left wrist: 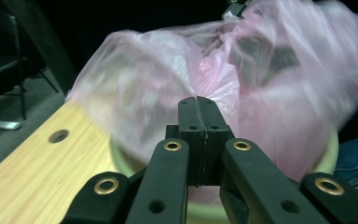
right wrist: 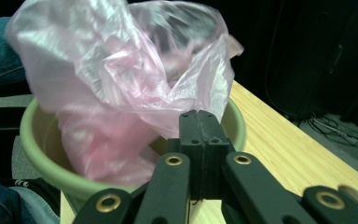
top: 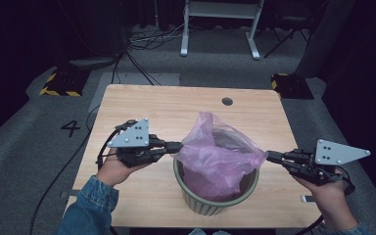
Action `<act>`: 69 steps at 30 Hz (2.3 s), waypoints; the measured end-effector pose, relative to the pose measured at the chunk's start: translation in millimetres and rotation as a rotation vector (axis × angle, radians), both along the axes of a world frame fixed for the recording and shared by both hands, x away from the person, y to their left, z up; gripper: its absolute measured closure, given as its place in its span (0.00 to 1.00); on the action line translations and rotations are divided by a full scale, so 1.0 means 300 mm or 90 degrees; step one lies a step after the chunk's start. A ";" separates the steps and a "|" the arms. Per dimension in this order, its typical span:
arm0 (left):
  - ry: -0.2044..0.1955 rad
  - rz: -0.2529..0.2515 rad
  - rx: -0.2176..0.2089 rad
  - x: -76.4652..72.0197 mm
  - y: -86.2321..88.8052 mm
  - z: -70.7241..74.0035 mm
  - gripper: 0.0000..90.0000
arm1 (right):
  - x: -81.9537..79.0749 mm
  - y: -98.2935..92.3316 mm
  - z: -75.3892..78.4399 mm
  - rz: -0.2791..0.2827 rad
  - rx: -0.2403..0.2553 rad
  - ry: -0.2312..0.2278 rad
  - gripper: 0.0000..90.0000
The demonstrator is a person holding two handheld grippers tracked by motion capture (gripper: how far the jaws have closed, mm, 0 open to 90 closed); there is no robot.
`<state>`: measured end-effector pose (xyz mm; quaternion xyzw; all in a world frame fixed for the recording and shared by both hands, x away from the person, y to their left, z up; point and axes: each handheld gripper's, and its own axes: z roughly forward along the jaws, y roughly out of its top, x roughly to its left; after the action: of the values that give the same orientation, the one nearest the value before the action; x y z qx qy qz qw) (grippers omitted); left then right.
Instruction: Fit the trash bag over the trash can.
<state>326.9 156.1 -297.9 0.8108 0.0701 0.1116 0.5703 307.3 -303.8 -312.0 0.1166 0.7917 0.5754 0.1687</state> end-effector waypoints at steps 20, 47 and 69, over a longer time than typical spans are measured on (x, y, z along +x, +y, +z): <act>0.056 0.007 0.013 -0.116 0.138 -0.162 1.00 | -0.097 -0.137 -0.099 -0.020 -0.012 0.040 1.00; 0.099 0.042 -0.061 -0.018 0.093 -0.029 0.46 | -0.013 -0.114 0.077 -0.062 0.037 -0.007 0.47; 0.146 0.091 0.023 0.094 -0.014 -0.104 0.95 | 0.238 0.072 -0.052 -0.010 -0.050 0.151 0.81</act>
<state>355.1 151.8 -329.1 0.8212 0.1905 0.0599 0.5345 378.8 -282.2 -327.5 0.1834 0.8271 0.5248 0.0831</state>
